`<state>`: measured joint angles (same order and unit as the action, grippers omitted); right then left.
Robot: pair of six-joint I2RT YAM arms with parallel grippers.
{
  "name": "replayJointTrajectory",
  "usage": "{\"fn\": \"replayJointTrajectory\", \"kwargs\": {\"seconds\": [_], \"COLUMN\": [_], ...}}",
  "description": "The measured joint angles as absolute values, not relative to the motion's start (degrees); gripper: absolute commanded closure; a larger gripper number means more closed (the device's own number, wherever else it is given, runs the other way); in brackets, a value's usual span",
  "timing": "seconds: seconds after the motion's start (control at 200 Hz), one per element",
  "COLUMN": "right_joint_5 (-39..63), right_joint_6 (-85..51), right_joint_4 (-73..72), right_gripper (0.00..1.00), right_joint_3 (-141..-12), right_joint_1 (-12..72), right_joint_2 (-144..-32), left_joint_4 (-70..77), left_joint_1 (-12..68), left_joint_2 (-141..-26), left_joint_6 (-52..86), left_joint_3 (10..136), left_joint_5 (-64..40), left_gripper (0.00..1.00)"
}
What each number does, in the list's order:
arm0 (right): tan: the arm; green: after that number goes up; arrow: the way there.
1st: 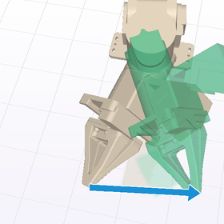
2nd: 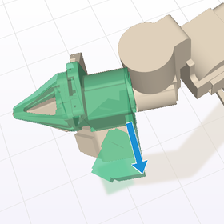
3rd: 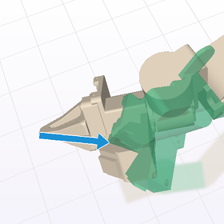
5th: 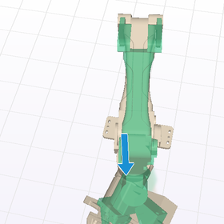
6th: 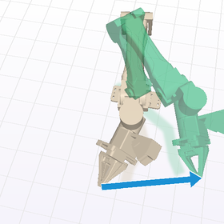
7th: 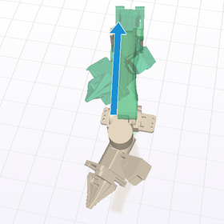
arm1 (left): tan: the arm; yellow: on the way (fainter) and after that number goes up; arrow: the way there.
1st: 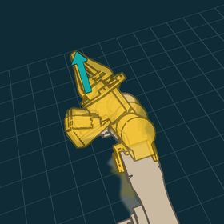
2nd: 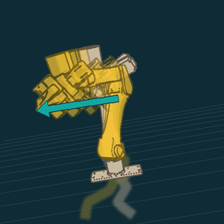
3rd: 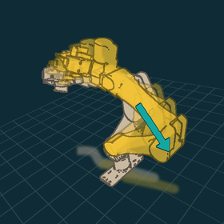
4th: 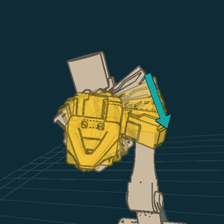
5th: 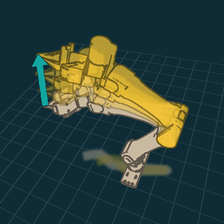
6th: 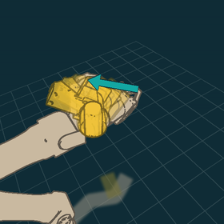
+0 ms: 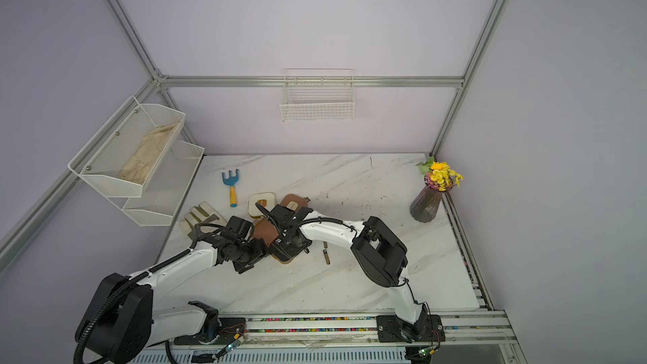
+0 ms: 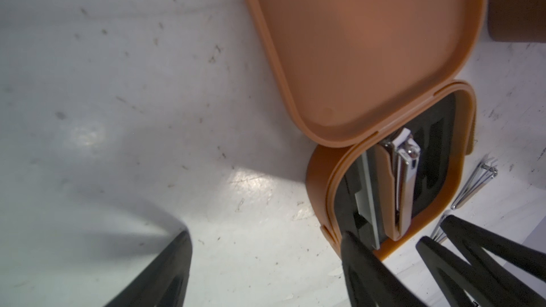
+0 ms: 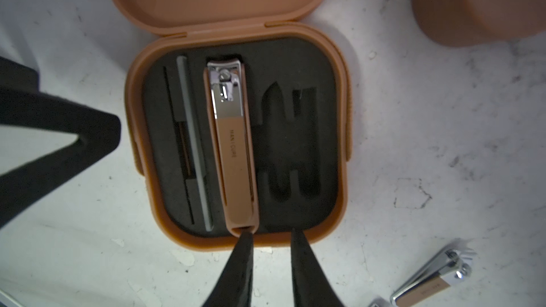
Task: Organize nail clipper sets
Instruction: Place the nail clipper in the storage box.
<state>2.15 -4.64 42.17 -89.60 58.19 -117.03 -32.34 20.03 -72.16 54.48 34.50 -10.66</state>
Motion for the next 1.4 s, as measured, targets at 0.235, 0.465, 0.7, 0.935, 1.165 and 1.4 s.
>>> {"fn": "replayJointTrajectory", "kwargs": {"seconds": [0.235, 0.465, 0.7, 0.935, 1.165, 1.4], "right_joint_5": [2.7, 3.01, 3.49, 4.16, 4.14, 3.84], "right_joint_6": [-4.29, -4.16, -4.19, -4.75, -5.8, -6.17], "right_joint_4": [42.0, 41.76, 41.5, 40.14, 37.26, 36.62], "right_gripper": [0.76, 0.77, 0.79, 0.8, 0.81, 0.8], "right_joint_3": [-89.6, -89.6, -89.6, -89.17, -87.7, -87.24], "right_joint_1": [58.19, 58.17, 58.15, 58.04, 58.02, 58.11], "right_joint_2": [-118.19, -118.45, -118.65, -118.8, -118.8, -118.61], "left_joint_4": [-31.44, -30.39, -29.61, -28.75, -26.98, -24.97], "left_joint_1": [20.03, 20.03, 20.05, 20.08, 20.08, 20.08], "left_joint_2": [-72.51, -72.84, -73.08, -73.32, -73.82, -73.82], "left_joint_6": [54.48, 54.48, 54.5, 54.48, 54.5, 54.5], "left_joint_3": [34.5, 34.5, 34.5, 34.5, 34.24, 33.71], "left_joint_5": [-10.68, -10.72, -10.74, -10.87, -11.38, -11.86], "left_gripper": [0.22, 0.22, 0.22, 0.22, 0.22, 0.23]}}
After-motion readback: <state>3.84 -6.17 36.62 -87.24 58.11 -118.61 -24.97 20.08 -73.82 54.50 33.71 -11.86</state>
